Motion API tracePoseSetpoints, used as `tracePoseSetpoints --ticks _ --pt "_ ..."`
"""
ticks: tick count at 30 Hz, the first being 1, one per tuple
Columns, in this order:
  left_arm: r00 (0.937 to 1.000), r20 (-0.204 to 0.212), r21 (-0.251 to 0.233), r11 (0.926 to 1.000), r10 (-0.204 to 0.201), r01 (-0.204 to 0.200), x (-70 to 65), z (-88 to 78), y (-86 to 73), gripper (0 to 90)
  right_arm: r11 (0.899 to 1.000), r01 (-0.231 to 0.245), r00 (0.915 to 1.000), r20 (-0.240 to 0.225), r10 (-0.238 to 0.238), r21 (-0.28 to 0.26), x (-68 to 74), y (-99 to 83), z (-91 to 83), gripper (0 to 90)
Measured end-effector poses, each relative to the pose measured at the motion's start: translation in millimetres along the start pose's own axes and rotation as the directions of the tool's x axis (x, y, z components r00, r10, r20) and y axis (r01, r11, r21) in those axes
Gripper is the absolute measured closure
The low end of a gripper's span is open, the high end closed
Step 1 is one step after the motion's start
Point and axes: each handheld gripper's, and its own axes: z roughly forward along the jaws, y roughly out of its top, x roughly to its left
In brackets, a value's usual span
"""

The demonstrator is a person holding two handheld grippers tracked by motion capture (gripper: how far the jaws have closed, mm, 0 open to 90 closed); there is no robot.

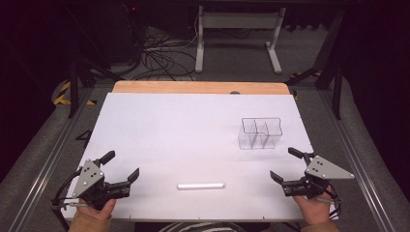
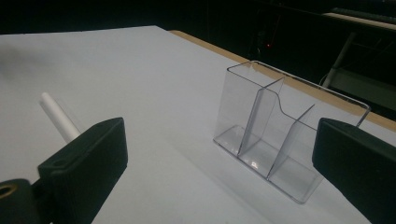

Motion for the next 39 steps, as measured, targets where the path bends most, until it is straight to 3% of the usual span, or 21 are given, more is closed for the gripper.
tracePoseSetpoints --ticks 12,25,39 --pt "0.9997 -0.012 0.005 0.9998 0.021 -0.021 -1.3 -0.4 0.5 6.2 1.000 0.001 0.9999 -0.011 -0.001 0.004 -0.2 1.6 -0.3 4.0" --pt "0.9998 -0.014 0.003 0.9999 0.014 -0.013 -0.9 -0.4 0.7 6.2 1.000 0.001 0.9999 -0.011 -0.001 0.004 -0.2 3.3 -1.1 4.0" --pt "0.9998 -0.012 0.005 0.9999 0.013 -0.013 -0.4 0.2 1.2 6.2 0.999 0.017 0.9995 -0.026 -0.016 0.032 -11.1 30.4 13.1 4.0"
